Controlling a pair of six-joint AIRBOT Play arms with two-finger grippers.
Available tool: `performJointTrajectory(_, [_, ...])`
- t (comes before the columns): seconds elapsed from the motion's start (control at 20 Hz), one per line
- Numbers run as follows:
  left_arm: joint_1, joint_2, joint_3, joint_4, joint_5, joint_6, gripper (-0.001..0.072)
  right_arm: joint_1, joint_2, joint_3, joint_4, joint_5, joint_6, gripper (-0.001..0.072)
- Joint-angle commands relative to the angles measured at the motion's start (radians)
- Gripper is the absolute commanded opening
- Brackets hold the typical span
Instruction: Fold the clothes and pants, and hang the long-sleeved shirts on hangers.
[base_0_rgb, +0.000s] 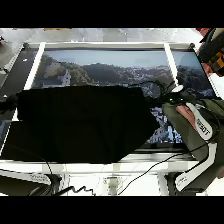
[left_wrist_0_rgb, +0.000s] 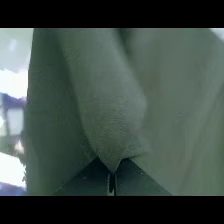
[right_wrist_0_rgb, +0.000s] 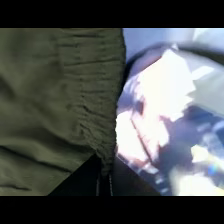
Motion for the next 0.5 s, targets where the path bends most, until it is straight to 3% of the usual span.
performJointTrajectory(0.0, [-0.022,0.001,0.111,-0.064,0.021,0.000,0.0010,-0.063,0.088,0.014,-0.108,-0.010,0.054,0.0020])
performJointTrajectory(0.2, [-0.074,0.000,0.174,-0.059,0.040,0.005,0.0010,-0.144,0.174,-0.010,-0.211,0.135,0.083,0.0020])
performJointTrajectory(0.45, [-0.080,-0.021,0.171,0.187,-0.038,-0.004,0.0010,-0.159,0.220,-0.174,-0.263,0.066,0.083,0.0020])
